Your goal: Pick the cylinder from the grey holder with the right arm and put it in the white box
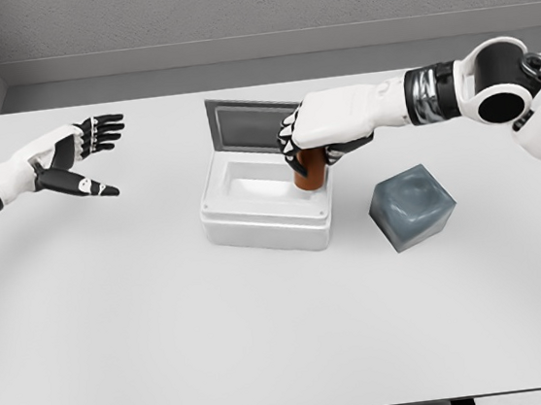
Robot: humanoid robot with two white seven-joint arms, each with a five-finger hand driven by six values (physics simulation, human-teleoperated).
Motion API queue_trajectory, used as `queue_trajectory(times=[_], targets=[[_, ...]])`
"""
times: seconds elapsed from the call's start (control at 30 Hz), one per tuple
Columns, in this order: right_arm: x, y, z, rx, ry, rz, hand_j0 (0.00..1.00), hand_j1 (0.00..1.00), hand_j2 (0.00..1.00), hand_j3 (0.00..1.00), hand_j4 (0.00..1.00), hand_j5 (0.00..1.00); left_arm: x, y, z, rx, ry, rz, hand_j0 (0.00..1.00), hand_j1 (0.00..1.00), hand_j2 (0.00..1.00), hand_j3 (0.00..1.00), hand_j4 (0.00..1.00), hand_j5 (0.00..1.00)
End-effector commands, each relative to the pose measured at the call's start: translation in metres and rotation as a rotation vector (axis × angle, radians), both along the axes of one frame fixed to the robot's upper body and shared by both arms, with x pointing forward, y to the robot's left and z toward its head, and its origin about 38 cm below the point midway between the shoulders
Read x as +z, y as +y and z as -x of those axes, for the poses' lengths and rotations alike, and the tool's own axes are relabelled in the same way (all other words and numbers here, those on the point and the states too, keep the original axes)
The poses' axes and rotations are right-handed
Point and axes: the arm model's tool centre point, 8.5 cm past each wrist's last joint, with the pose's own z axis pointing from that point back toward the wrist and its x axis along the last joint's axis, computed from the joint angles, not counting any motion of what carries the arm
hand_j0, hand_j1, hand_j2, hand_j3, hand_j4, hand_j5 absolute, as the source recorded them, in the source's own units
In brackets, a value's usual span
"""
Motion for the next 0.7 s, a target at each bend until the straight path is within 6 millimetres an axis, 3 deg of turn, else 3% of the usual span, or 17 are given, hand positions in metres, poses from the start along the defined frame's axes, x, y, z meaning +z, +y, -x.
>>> queue_trajectory(times=[0.0, 0.07, 0.17, 0.23, 0.5, 0.67], targets=[[-0.001, -0.002, -0.001, -0.008, -0.009, 0.017, 0.36, 0.36, 0.36, 0.36, 0.36, 0.36, 0.001, 0.000, 0.000, 0.002, 0.000, 0.006, 1.00, 1.00, 1.00, 1.00, 1.00, 1.00], [-0.001, -0.002, -0.002, -0.009, -0.010, 0.018, 0.54, 0.54, 0.54, 0.54, 0.54, 0.54, 0.001, 0.000, 0.000, 0.001, -0.002, 0.006, 1.00, 1.00, 1.00, 1.00, 1.00, 1.00], [0.001, -0.002, -0.002, -0.009, -0.014, 0.017, 0.90, 0.90, 0.90, 0.90, 0.90, 0.90, 0.001, 0.000, 0.000, 0.001, -0.002, 0.006, 1.00, 1.00, 1.00, 1.00, 1.00, 1.00], [0.002, -0.001, -0.002, -0.008, -0.015, 0.014, 0.99, 0.99, 0.99, 0.99, 0.99, 0.99, 0.002, 0.000, 0.000, 0.002, -0.002, 0.006, 1.00, 1.00, 1.00, 1.00, 1.00, 1.00], [0.009, -0.003, -0.001, -0.006, -0.024, 0.002, 1.00, 1.00, 1.00, 1.00, 1.00, 1.00, 0.001, 0.000, 0.000, 0.002, 0.000, 0.006, 1.00, 1.00, 1.00, 1.00, 1.00, 1.00], [0.026, -0.020, -0.005, -0.046, -0.057, -0.021, 1.00, 1.00, 1.00, 1.00, 1.00, 1.00, 0.001, 0.000, 0.000, 0.002, 0.000, 0.006, 1.00, 1.00, 1.00, 1.00, 1.00, 1.00]])
